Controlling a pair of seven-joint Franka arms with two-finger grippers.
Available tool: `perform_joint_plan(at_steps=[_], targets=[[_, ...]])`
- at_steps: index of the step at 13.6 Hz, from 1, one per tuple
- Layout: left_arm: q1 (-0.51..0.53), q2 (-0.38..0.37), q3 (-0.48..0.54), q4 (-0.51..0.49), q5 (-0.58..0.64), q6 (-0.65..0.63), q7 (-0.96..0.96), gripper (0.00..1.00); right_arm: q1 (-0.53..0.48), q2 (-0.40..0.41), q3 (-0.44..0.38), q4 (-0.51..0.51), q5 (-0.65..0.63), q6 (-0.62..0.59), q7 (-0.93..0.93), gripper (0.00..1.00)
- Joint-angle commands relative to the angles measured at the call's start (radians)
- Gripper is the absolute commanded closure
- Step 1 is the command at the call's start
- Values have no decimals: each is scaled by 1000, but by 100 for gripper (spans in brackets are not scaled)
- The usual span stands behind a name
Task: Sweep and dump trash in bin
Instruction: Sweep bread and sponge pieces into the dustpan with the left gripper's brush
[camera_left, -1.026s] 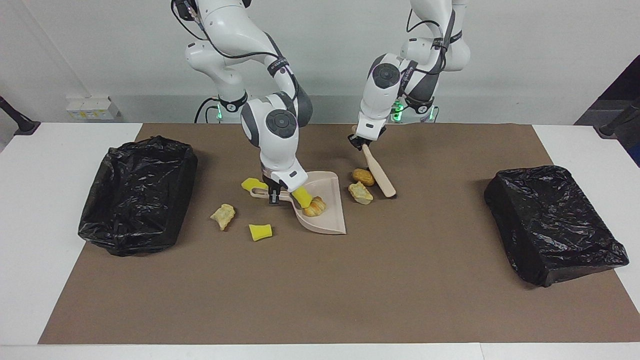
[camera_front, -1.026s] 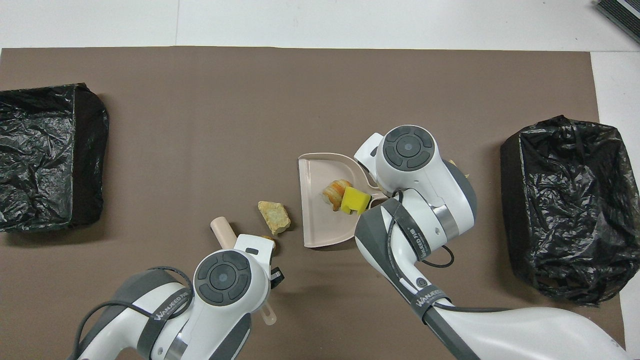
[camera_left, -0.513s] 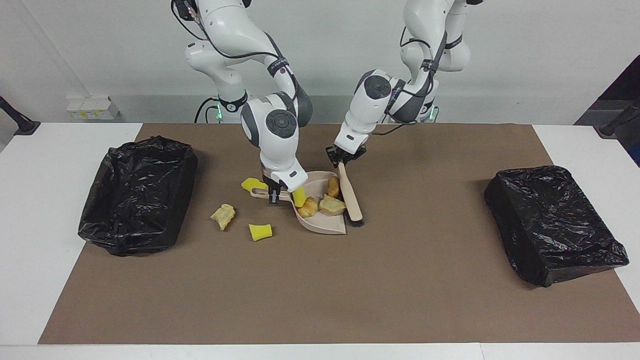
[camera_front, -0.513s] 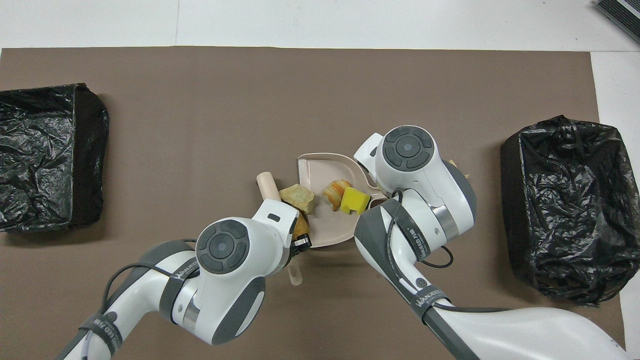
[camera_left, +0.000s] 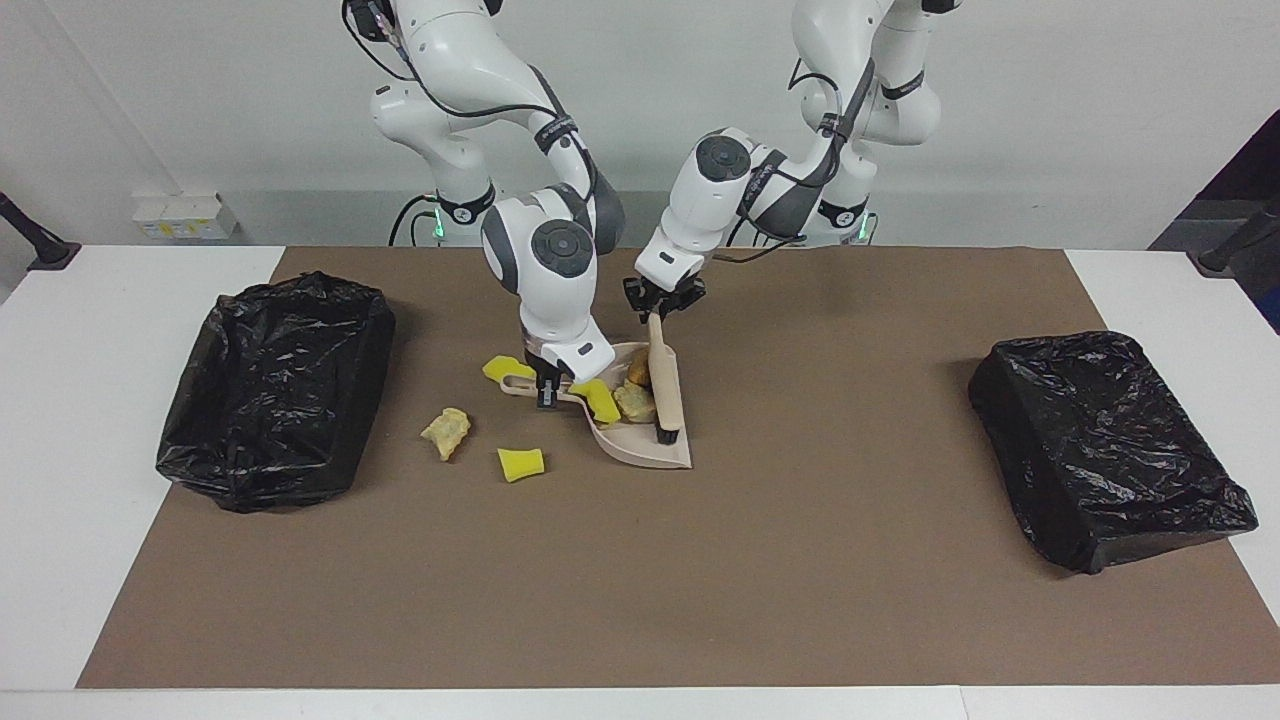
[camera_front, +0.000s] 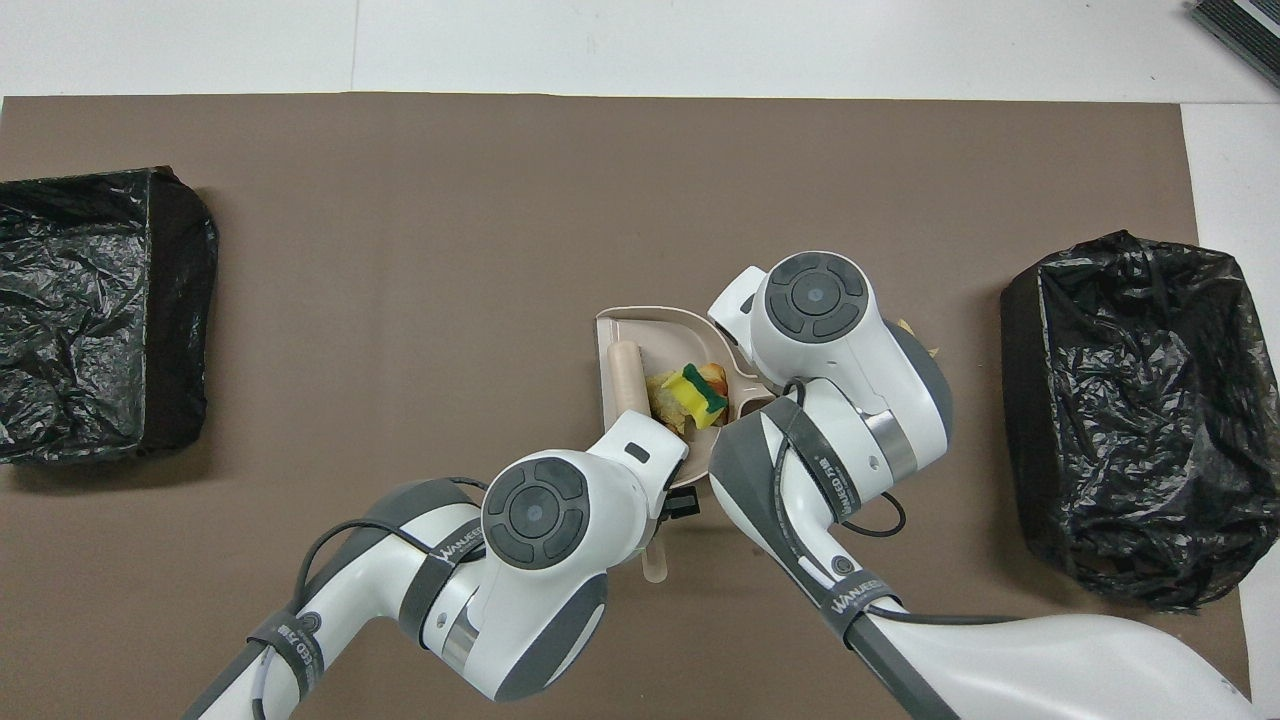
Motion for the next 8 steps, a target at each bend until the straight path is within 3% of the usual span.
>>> perform_joint_plan(at_steps=[1, 4, 8], targets=[[53, -13, 6, 12, 59, -72, 7, 100, -7, -21, 8, -21, 17, 20, 29, 100], [132, -14, 2, 46, 148, -143, 13, 100, -7, -21, 8, -17, 17, 14, 48, 100], [192, -37, 6, 57, 166, -187, 18, 100, -10, -42, 10, -9, 40, 0, 77, 100]])
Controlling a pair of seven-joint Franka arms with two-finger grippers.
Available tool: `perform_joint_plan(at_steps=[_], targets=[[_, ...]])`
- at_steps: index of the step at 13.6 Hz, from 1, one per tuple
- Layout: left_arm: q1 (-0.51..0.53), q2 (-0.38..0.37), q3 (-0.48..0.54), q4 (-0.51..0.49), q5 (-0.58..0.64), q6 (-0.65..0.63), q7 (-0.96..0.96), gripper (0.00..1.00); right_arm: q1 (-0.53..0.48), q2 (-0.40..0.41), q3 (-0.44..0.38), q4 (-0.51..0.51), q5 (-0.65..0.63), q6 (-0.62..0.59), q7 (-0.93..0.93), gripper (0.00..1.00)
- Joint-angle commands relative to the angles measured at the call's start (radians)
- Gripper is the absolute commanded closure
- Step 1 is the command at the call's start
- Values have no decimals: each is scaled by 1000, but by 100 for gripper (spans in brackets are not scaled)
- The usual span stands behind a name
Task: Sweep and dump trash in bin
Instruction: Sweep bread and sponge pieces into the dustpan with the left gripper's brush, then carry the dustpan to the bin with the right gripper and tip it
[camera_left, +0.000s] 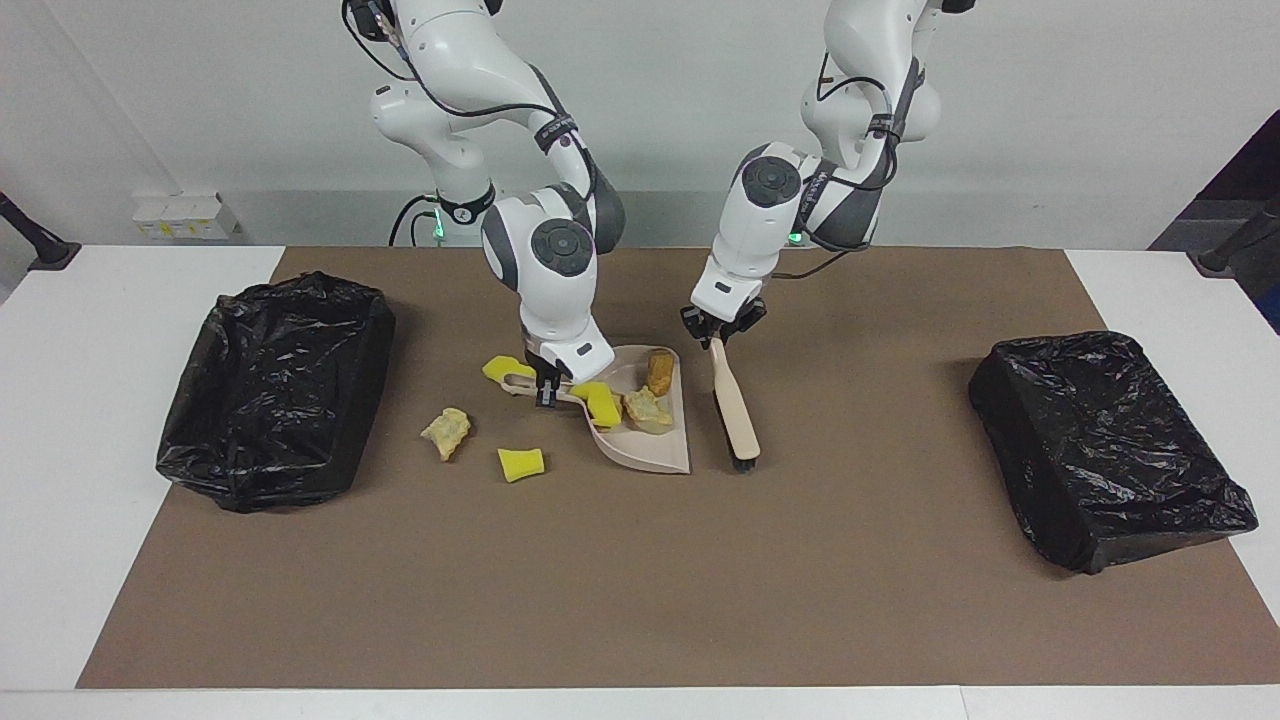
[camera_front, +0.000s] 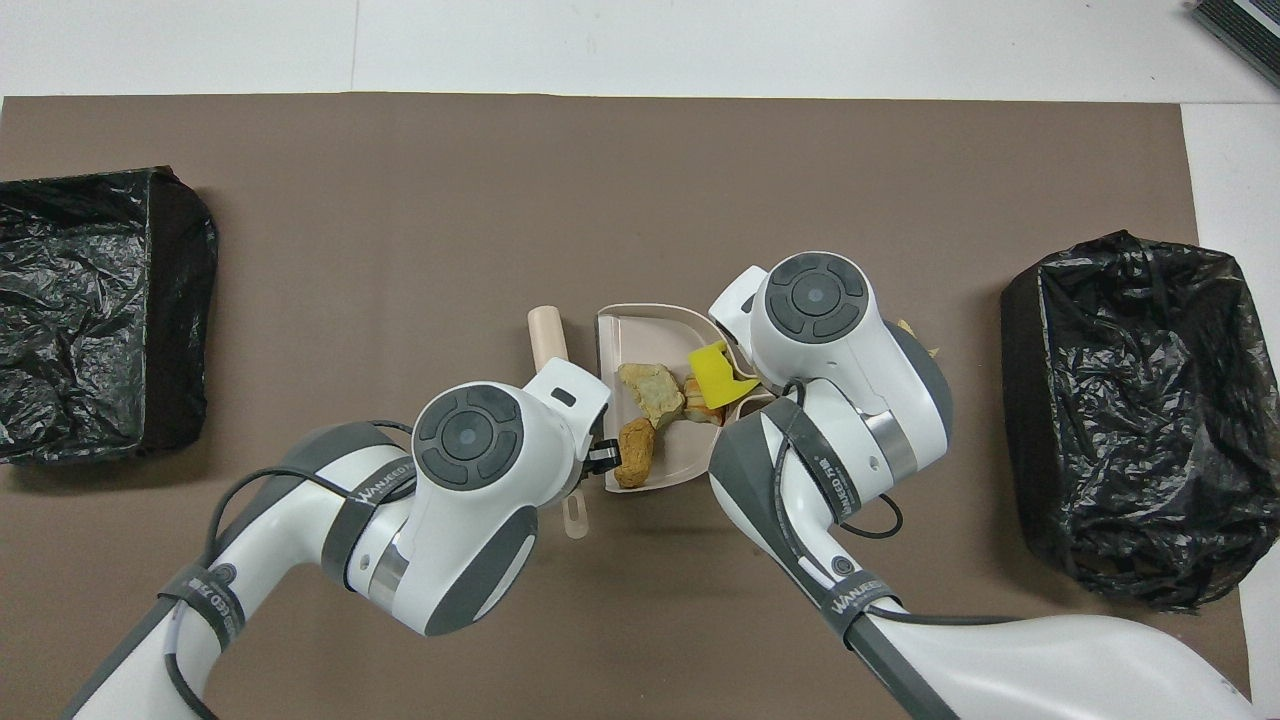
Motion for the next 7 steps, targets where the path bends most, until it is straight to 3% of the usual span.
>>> perform_joint_plan(at_steps=[1, 7], targets=[[52, -42, -6, 6, 29, -58, 9, 100, -20, -52, 8, -10, 89, 0, 18, 100], [182, -91, -7, 67, 72, -182, 205, 100, -179, -187, 6, 36, 210, -136, -95, 100]])
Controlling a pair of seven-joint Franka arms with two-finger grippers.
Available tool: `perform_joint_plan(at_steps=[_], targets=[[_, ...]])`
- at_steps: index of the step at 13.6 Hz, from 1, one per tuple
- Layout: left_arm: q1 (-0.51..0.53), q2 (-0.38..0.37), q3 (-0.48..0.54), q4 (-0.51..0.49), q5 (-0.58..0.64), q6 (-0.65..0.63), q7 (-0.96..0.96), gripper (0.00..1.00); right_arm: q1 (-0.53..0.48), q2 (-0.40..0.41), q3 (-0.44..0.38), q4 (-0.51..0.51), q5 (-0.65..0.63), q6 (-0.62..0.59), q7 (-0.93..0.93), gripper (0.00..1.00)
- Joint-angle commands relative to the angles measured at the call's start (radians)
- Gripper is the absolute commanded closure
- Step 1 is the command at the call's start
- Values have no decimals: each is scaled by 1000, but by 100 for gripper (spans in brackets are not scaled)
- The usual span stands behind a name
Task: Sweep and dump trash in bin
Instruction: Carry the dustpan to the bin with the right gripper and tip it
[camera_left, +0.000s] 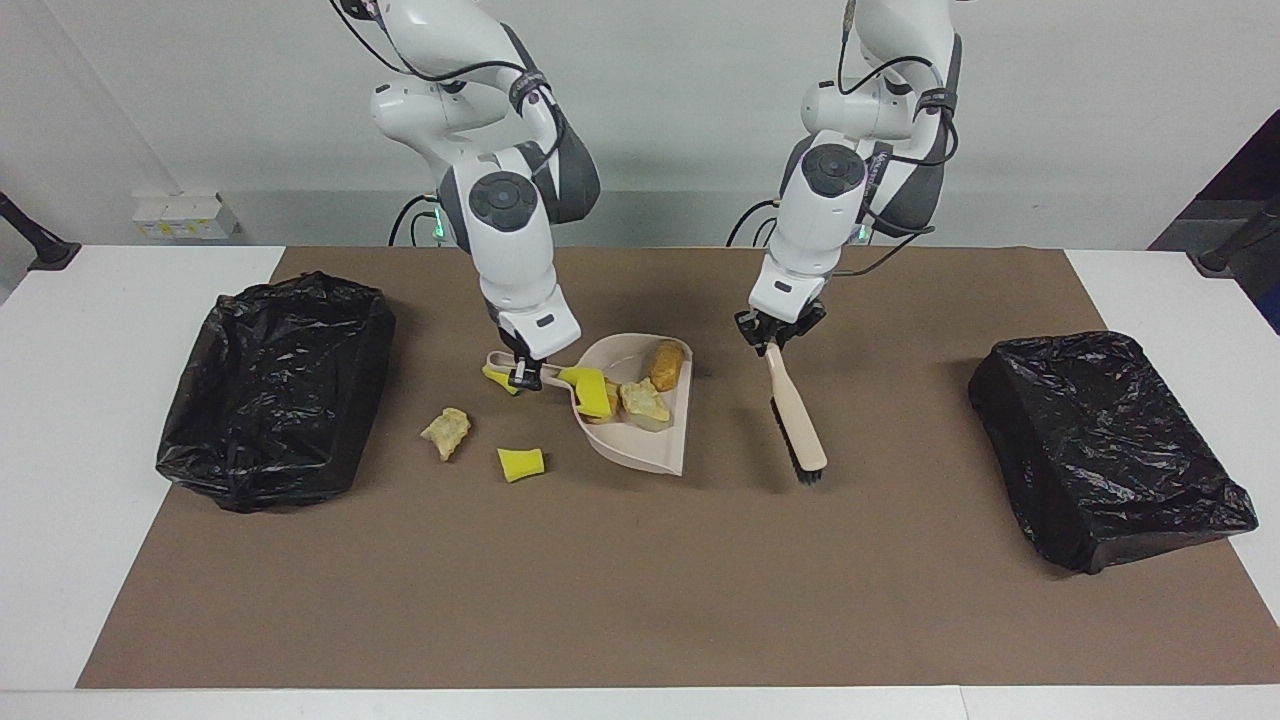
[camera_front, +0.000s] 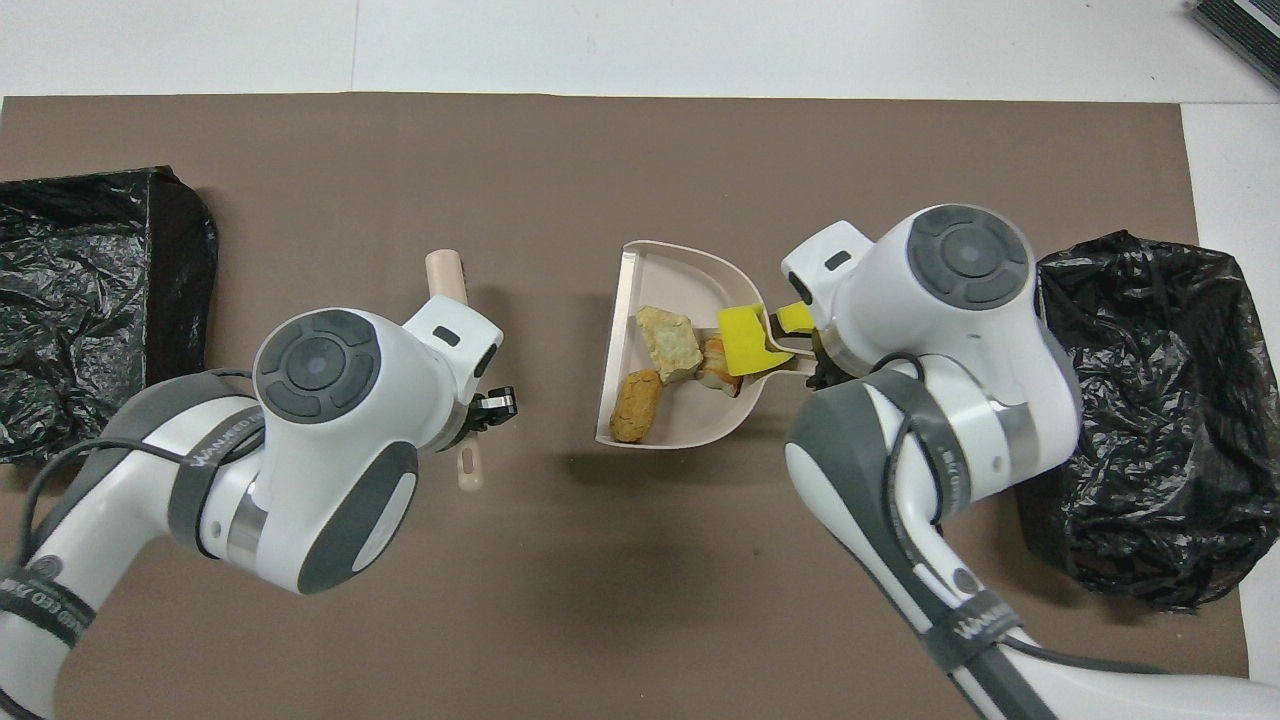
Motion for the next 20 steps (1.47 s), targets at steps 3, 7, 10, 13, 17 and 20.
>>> perform_joint_plan(at_steps=[3, 7, 10, 13, 17, 20], targets=[[41, -41, -10, 19, 16, -88, 92, 100, -217, -108, 4, 61, 94, -182, -234, 100], [-69, -104, -14, -68, -48, -64, 40, 100, -492, -113, -6, 123, 73, -317, -539, 100], [-205, -130, -18, -137, -99, -4, -74, 100, -619, -116, -16, 123, -77, -327, -624, 100], [-369, -184, -18, -267, -102, 131, -217, 100, -698, -122, -16, 117, -266, -229, -650, 100], [-521, -196, -18, -376, -104, 280, -369, 100, -677, -116, -13, 94, -488, -109, -623, 100], [-563, -191, -18, -418, -104, 343, -435, 100, -594, -116, -13, 29, -697, -77, -534, 100]])
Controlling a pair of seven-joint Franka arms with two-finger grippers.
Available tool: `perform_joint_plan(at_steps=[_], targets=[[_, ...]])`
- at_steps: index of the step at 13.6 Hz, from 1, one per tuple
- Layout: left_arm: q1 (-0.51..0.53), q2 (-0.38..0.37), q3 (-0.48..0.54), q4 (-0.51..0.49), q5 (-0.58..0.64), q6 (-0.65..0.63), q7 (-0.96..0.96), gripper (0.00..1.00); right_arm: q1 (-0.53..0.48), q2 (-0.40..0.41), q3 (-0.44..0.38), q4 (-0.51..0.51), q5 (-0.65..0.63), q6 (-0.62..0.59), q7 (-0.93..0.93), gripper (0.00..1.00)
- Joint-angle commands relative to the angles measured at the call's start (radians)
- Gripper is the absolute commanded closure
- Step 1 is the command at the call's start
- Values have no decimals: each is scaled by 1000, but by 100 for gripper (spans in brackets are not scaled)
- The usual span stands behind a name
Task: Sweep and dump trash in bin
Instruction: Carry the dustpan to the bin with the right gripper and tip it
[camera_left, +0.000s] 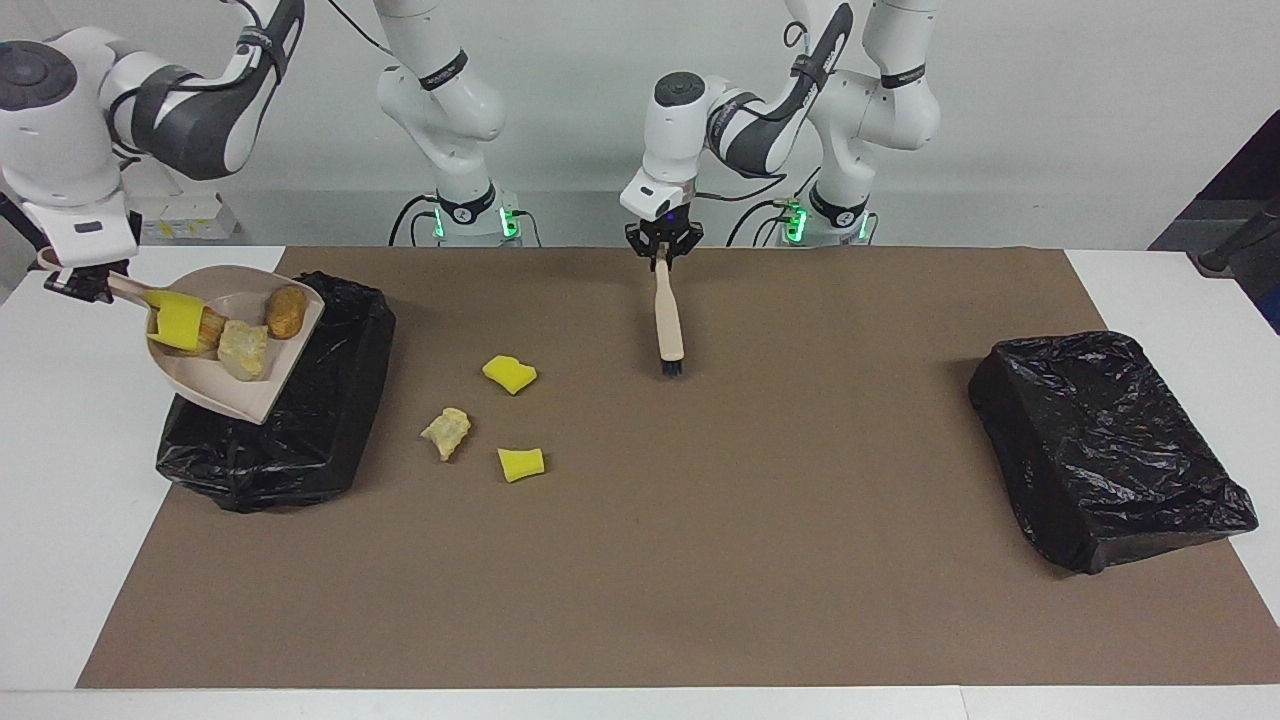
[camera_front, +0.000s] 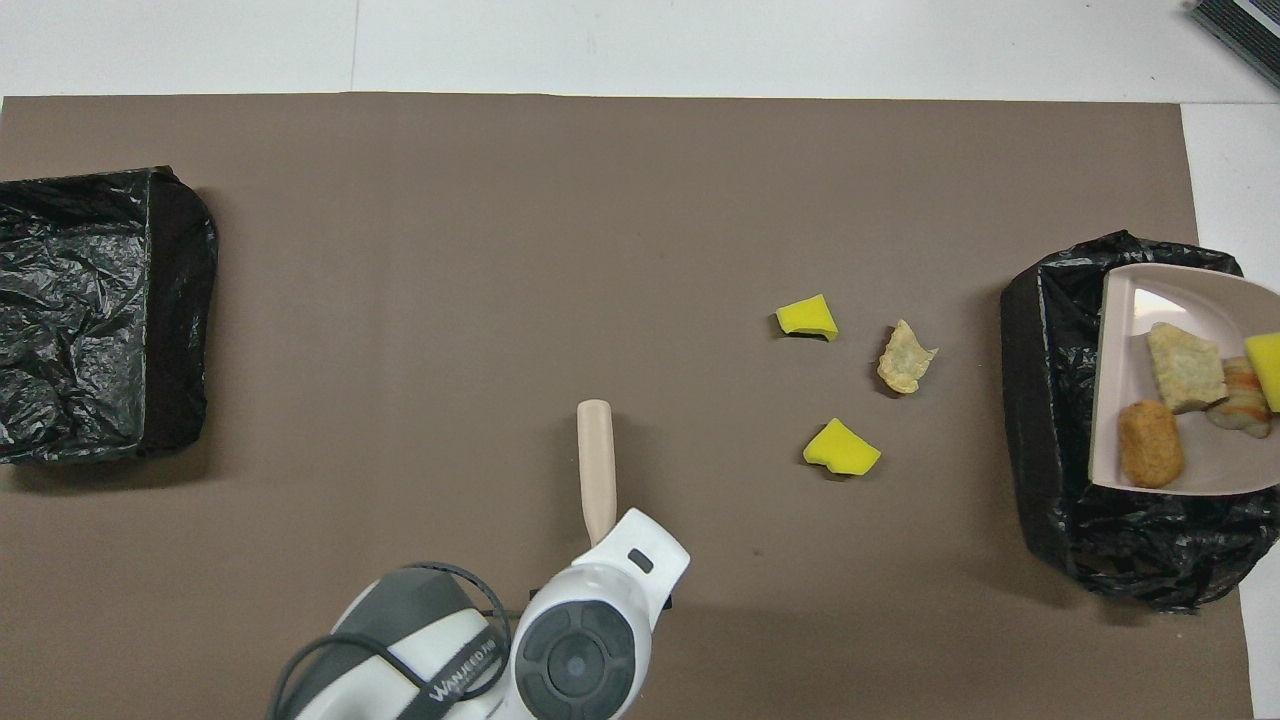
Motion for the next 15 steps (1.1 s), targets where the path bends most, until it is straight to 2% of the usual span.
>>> perform_joint_plan(at_steps=[1, 3, 4, 5, 7, 10, 13, 15], targets=[[-53, -37, 18, -53, -14, 46, -54, 100, 57, -7, 7, -90, -187, 31, 78, 100], [-47, -32, 20, -63, -17, 65, -68, 100, 58, -9, 7, -122, -238, 72, 83, 100], [-44, -26, 22, -59, -24, 72, -65, 88, 60, -9, 8, -123, -252, 68, 78, 100], [-30, -14, 23, -50, -25, 63, -70, 1, 68, -9, 8, -121, -255, 53, 80, 100], [28, -11, 25, -25, -27, 41, -53, 0, 71, -15, 13, -94, -253, -7, 71, 100], [127, 8, 25, 70, -27, -117, 75, 0, 71, -79, 18, 9, -195, -133, 38, 100], [213, 8, 26, 143, -28, -209, 182, 0, 71, -121, 21, 142, 31, -297, 61, 100], [288, 11, 26, 197, -28, -259, 258, 0, 72, -127, 48, 195, 191, -367, 218, 100]])
